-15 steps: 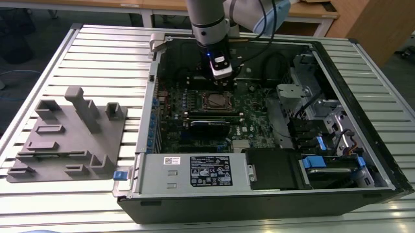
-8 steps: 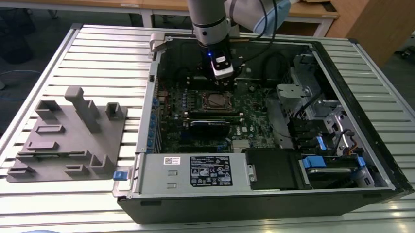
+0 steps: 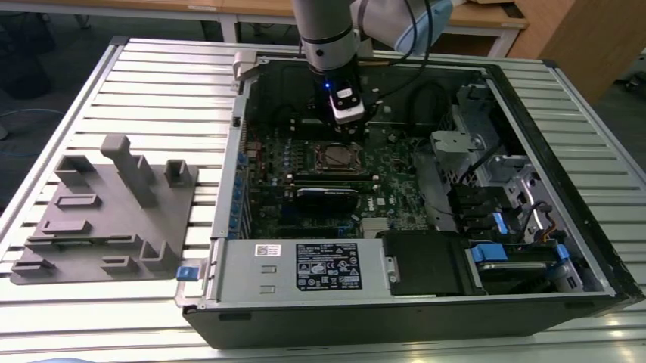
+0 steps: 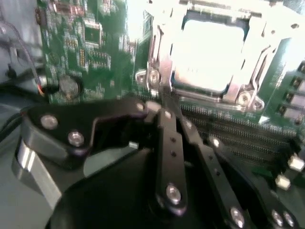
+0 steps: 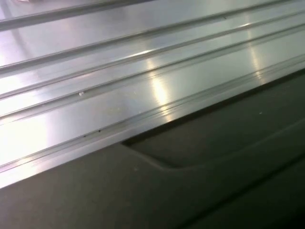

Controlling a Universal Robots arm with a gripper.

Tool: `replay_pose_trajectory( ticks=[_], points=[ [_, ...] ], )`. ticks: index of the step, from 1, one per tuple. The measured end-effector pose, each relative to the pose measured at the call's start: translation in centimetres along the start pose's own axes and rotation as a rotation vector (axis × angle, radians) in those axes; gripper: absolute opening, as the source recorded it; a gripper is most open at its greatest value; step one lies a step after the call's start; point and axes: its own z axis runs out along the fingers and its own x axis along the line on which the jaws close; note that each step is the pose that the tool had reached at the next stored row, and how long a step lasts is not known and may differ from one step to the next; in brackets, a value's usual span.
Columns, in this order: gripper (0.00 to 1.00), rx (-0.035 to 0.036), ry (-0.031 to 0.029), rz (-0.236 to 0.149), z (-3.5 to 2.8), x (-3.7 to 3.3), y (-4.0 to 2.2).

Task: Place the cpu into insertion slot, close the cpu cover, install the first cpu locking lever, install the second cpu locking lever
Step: 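Install the first cpu locking lever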

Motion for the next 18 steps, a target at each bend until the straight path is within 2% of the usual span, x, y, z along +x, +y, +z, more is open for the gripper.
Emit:
replay_pose_trajectory(
  ticks=[6,15,18],
  points=[
    [0.11,0.0004,0.0002,0.000,-0.46,-0.12,0.04],
    [0.11,0.0005,0.0002,0.000,-2.34,-0.64,0.22],
    [0.11,0.0002,0.0001,0.000,-2.47,-0.67,0.24]
  ],
)
